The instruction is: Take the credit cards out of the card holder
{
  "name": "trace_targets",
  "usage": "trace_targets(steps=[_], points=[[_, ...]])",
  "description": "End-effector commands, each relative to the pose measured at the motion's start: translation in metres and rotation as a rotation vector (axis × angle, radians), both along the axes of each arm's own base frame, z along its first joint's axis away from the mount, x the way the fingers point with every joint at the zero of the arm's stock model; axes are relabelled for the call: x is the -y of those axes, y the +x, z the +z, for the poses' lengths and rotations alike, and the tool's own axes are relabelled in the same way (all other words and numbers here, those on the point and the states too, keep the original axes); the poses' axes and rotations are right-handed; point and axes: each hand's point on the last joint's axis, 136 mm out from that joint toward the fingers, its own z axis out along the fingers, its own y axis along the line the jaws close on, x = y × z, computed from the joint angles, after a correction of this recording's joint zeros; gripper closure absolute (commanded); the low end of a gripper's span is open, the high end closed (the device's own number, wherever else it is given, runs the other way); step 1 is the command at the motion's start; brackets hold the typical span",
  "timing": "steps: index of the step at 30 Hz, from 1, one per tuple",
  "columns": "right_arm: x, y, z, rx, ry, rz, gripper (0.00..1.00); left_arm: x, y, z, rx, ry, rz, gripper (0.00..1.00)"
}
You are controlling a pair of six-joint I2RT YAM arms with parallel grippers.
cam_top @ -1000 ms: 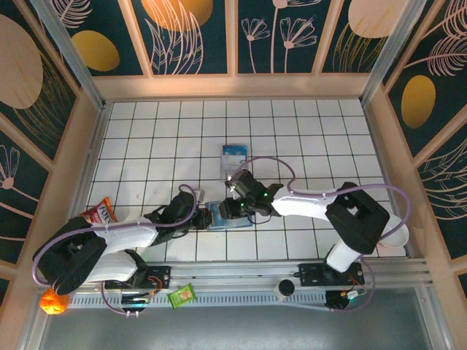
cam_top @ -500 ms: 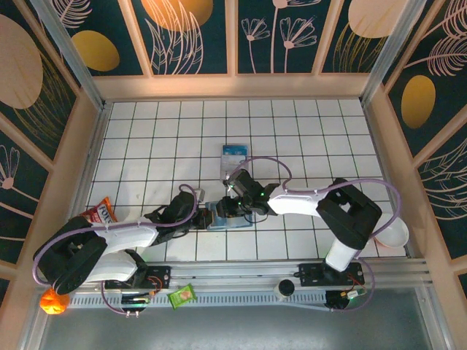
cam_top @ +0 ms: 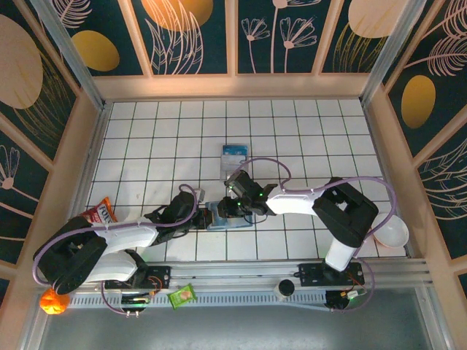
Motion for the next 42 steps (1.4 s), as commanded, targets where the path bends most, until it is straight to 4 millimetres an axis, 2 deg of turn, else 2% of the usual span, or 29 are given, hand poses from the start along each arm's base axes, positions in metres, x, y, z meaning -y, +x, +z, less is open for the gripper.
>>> trace_targets(steps=[1, 9, 13, 16, 19, 26, 33, 42], points=[[0.011, 0.006, -0.006, 0.018, -0.060, -0.055, 0.72, -0.005, -0.003, -0.006, -0.006, 0.020, -0.001, 1.00], [0.015, 0.005, 0.002, 0.056, -0.072, -0.068, 0.70, -0.004, -0.004, -0.004, 0.001, 0.014, -0.005, 1.00], [0.004, 0.006, 0.024, 0.121, -0.011, -0.026, 0.68, 0.002, -0.001, 0.015, 0.041, -0.030, -0.021, 1.00], [0.005, 0.012, 0.040, 0.176, -0.003, -0.016, 0.68, 0.005, 0.001, 0.031, 0.074, -0.048, -0.036, 1.00], [0.008, 0.015, 0.047, 0.191, -0.003, 0.003, 0.69, 0.008, 0.003, 0.039, 0.086, -0.051, -0.047, 1.00], [0.009, 0.014, 0.038, 0.128, 0.010, 0.081, 0.71, 0.015, 0.001, 0.023, 0.039, -0.054, -0.060, 1.00], [0.005, 0.006, 0.019, 0.065, -0.002, 0.116, 0.70, -0.003, 0.001, -0.006, -0.010, 0.068, -0.007, 1.00], [0.009, 0.007, 0.003, 0.038, -0.036, 0.097, 0.70, -0.010, -0.002, -0.010, -0.015, 0.076, 0.010, 1.00]])
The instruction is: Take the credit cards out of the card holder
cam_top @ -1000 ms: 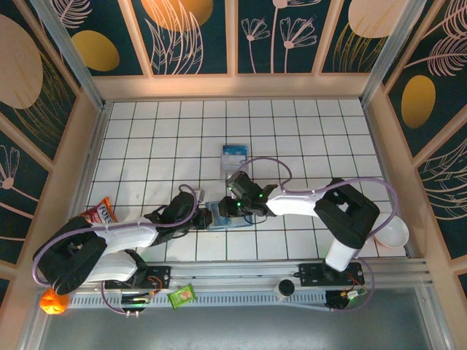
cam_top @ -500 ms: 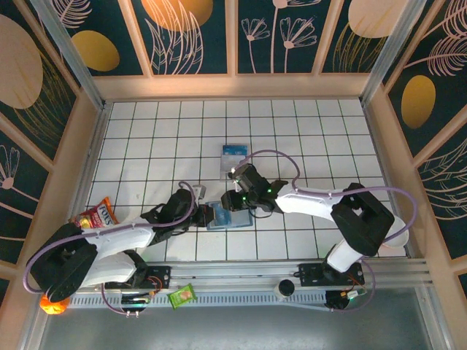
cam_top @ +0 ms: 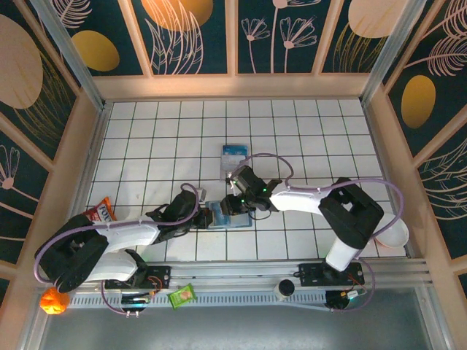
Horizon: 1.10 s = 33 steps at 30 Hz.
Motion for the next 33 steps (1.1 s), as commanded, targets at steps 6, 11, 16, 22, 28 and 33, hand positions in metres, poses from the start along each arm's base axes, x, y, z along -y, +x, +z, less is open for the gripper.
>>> trace_targets(steps=[6, 11, 16, 22, 28, 33], points=[[0.001, -0.001, -0.015, -0.038, -0.018, 0.008, 0.71, -0.010, -0.006, -0.011, -0.021, 0.033, 0.020, 1.00], [-0.004, -0.008, -0.015, -0.066, 0.033, 0.060, 0.71, -0.008, -0.008, -0.012, -0.026, 0.024, 0.010, 1.00], [-0.006, -0.011, -0.019, -0.084, 0.031, 0.081, 0.71, -0.006, -0.008, -0.012, -0.029, 0.015, 0.003, 1.00], [0.004, -0.007, -0.029, -0.105, 0.008, 0.031, 0.71, -0.005, -0.008, -0.012, -0.034, 0.010, 0.000, 1.00], [0.006, -0.010, -0.029, -0.145, 0.048, 0.017, 0.71, -0.004, -0.009, -0.011, -0.035, 0.005, -0.002, 1.00], [0.004, -0.011, -0.032, -0.162, 0.060, 0.011, 0.79, -0.002, -0.009, -0.012, -0.041, 0.003, -0.005, 1.00]])
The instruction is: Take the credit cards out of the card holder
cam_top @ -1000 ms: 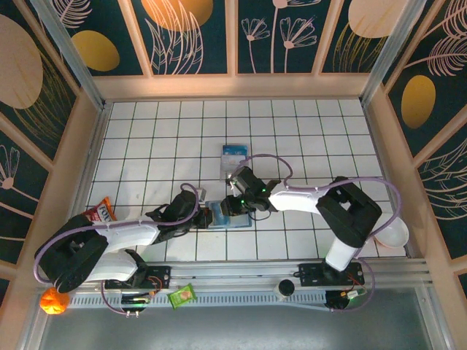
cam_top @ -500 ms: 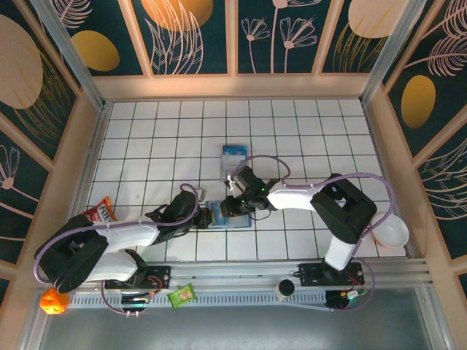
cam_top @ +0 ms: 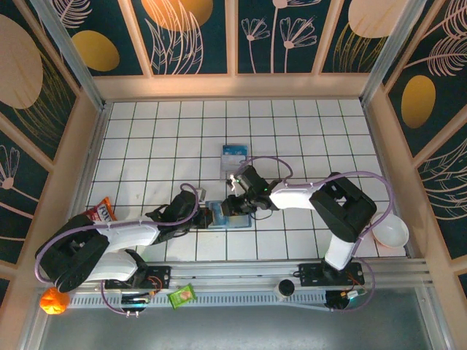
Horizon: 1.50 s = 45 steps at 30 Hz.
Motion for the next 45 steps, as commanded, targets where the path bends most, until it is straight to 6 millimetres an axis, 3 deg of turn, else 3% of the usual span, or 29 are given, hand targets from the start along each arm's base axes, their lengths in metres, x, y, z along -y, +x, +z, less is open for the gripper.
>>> trace_targets(steps=[1, 12, 22, 24, 26, 37, 41, 45], points=[[0.007, -0.007, -0.015, -0.050, -0.025, -0.015, 0.81, -0.005, -0.008, -0.012, -0.040, 0.020, -0.003, 1.00], [0.017, -0.009, -0.019, -0.091, -0.050, -0.099, 1.00, -0.005, -0.007, -0.012, -0.039, 0.025, -0.002, 1.00], [0.031, -0.012, -0.017, -0.090, -0.073, -0.154, 1.00, -0.003, -0.010, -0.016, -0.052, 0.015, -0.015, 1.00], [0.029, -0.012, -0.013, -0.083, -0.055, -0.145, 0.89, -0.002, -0.010, -0.016, -0.052, 0.008, -0.017, 1.00], [0.026, -0.014, -0.013, -0.088, -0.041, -0.132, 0.85, -0.001, -0.009, -0.015, -0.051, 0.007, -0.015, 1.00], [0.022, -0.023, -0.016, -0.103, -0.031, -0.111, 0.81, 0.000, -0.009, -0.015, -0.053, 0.000, -0.018, 1.00], [0.024, -0.024, -0.013, -0.097, -0.017, -0.114, 0.85, 0.001, -0.009, -0.015, -0.053, -0.003, -0.019, 1.00], [0.023, -0.025, -0.011, -0.095, -0.004, -0.111, 0.96, 0.001, -0.009, -0.014, -0.054, -0.009, -0.016, 1.00]])
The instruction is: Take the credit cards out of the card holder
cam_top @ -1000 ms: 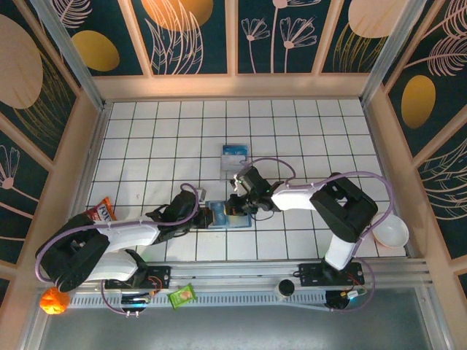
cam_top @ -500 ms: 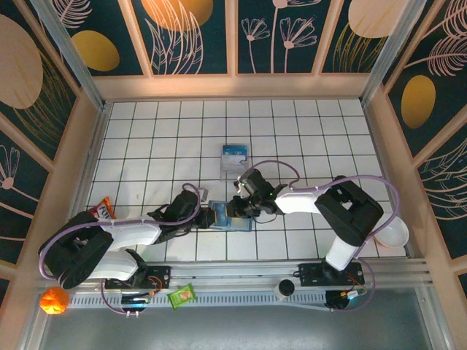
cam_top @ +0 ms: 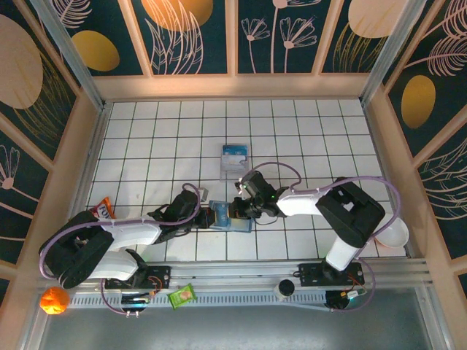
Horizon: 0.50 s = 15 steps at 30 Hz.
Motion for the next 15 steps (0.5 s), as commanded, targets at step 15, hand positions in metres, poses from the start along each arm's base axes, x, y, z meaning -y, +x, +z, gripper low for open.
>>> trace_targets(steps=[15], points=[[0.042, -0.018, -0.007, -0.039, -0.096, -0.033, 1.00, -0.009, -0.009, -0.015, -0.053, 0.019, 0.013, 1.00]])
